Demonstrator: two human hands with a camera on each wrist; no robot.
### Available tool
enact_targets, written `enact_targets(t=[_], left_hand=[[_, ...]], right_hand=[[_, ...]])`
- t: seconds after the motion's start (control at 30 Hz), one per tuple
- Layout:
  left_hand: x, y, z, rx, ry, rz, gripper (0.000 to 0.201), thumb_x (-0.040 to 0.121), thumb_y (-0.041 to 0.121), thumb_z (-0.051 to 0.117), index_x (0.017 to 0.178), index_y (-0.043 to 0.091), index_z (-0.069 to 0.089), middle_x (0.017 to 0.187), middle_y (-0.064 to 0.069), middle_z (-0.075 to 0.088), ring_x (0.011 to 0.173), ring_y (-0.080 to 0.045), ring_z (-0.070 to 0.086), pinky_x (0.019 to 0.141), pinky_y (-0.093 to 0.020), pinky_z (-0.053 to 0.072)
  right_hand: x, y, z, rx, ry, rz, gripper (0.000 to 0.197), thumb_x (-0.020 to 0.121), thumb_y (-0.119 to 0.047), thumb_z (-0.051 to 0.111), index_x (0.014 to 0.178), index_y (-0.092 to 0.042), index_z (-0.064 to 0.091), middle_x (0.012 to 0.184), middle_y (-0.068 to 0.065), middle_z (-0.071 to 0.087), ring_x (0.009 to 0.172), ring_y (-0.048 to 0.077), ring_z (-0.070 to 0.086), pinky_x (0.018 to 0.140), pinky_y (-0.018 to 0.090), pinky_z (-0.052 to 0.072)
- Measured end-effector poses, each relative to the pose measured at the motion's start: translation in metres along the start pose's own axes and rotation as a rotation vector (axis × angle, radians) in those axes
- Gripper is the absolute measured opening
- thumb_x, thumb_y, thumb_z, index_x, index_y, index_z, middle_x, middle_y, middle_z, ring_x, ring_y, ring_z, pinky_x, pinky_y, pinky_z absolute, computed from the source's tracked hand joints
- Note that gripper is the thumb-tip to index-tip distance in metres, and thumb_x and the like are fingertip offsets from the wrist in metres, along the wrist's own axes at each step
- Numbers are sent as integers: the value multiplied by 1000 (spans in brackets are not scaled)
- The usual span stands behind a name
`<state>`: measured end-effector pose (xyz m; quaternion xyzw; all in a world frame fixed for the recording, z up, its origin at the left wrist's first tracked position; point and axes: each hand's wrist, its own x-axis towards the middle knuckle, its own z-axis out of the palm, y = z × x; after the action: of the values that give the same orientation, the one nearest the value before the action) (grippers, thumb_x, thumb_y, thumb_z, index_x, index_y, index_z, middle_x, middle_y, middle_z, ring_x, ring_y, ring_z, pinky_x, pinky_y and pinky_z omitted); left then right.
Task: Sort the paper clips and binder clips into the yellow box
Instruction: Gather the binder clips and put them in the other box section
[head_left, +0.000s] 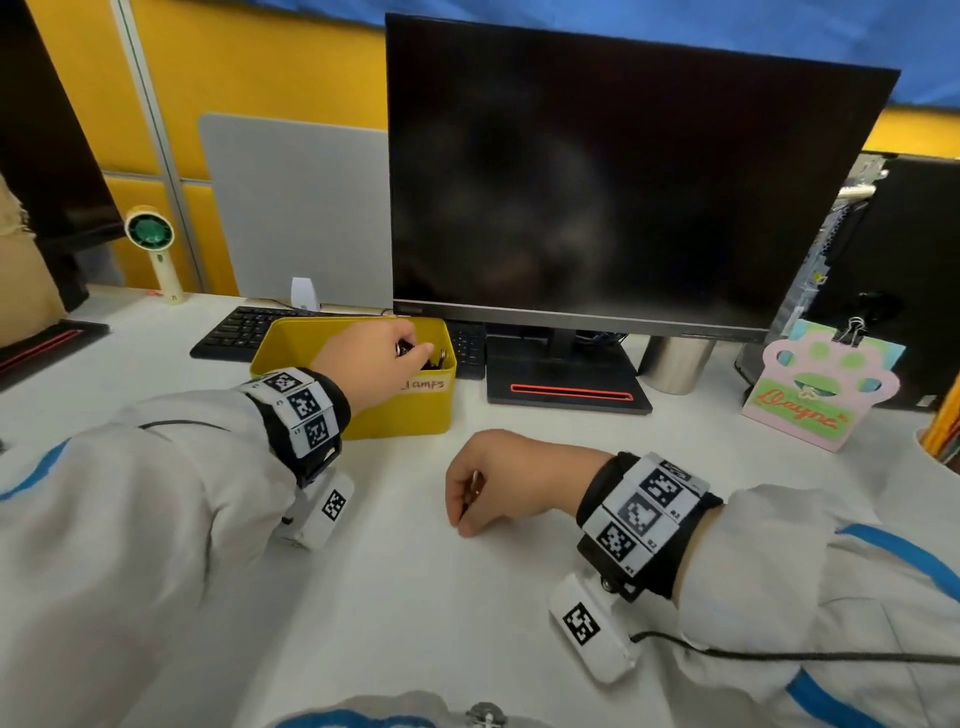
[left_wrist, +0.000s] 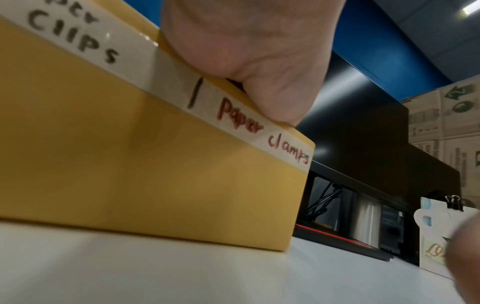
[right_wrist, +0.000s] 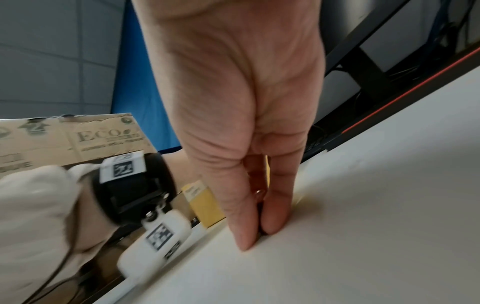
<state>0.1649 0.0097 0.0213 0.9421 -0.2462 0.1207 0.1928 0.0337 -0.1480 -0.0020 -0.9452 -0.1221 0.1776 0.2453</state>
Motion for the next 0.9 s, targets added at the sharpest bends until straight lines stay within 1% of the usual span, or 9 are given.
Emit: enact_targets(t=[0.1, 0.2, 0.33, 0.47, 0.6, 0.7, 0.77, 0.83, 0.9], left_hand=[[1, -2, 3, -26, 35, 47, 24, 100, 50, 48, 94, 31, 61, 87, 5, 60, 76, -11, 56, 55, -23, 37], [0, -5, 3, -60, 56, 120, 22, 100, 47, 48, 89, 32, 60, 82, 9, 61, 78, -13, 58, 59, -27, 38], [-1, -9, 1, -64, 39, 149, 21, 101, 47, 41, 99, 35, 58, 86, 13, 64, 90, -16, 58, 91, -41, 41], [-5, -22, -10, -110, 127, 69, 18, 102, 44, 41, 105, 38, 57, 95, 14, 64, 101, -16, 58, 102, -52, 40], [-13, -48, -29, -19, 226, -240, 24, 101, 36, 46, 122, 31, 56, 125, 0, 57, 126, -25, 46, 109, -56, 28], [-18, -67, -29, 3, 179, -381, 44, 100, 34, 47, 140, 16, 45, 141, -11, 48, 133, -32, 43, 108, -54, 34], [-17, -74, -25, -79, 130, -451, 45, 100, 30, 46, 139, 6, 43, 138, -18, 50, 127, -36, 49, 102, -49, 42], [-16, -75, -23, -163, 81, -508, 37, 101, 25, 44, 131, 2, 46, 129, -22, 57, 119, -38, 56, 93, -45, 46], [-14, -76, -23, -192, 65, -517, 36, 102, 23, 42, 131, 2, 46, 128, -23, 58, 119, -38, 56, 92, -44, 46]], right_hand=[[9, 6, -14, 166, 195, 28, 12, 77, -7, 83, 87, -10, 78, 78, -2, 73, 65, 5, 65, 64, 18, 52], [22, -1, -37, 578, 384, -69, 12, 79, 1, 79, 90, -2, 74, 79, 7, 72, 66, 10, 69, 67, 20, 56], [50, -21, -58, 898, 698, -145, 17, 81, 0, 78, 97, 0, 72, 91, 14, 73, 86, 22, 73, 79, 31, 62], [87, -30, -60, 686, 891, -147, 9, 83, -11, 79, 90, -10, 74, 84, 5, 74, 80, 16, 71, 77, 31, 61], [102, -28, -51, 418, 846, -105, 8, 94, -22, 67, 96, -18, 73, 91, -4, 69, 84, 7, 63, 71, 19, 49], [109, -24, -39, 206, 816, -32, 26, 102, -25, 53, 121, -16, 67, 118, 0, 64, 108, 15, 58, 93, 31, 51], [114, -23, -32, 105, 790, 37, 37, 105, -28, 47, 136, -12, 56, 138, 4, 53, 129, 20, 48, 110, 40, 43], [115, -24, -28, 86, 777, 96, 40, 106, -27, 42, 140, -7, 49, 147, 8, 46, 138, 24, 41, 116, 42, 37], [114, -25, -25, 67, 776, 129, 36, 106, -19, 39, 134, 0, 50, 143, 14, 47, 133, 28, 45, 111, 39, 39]])
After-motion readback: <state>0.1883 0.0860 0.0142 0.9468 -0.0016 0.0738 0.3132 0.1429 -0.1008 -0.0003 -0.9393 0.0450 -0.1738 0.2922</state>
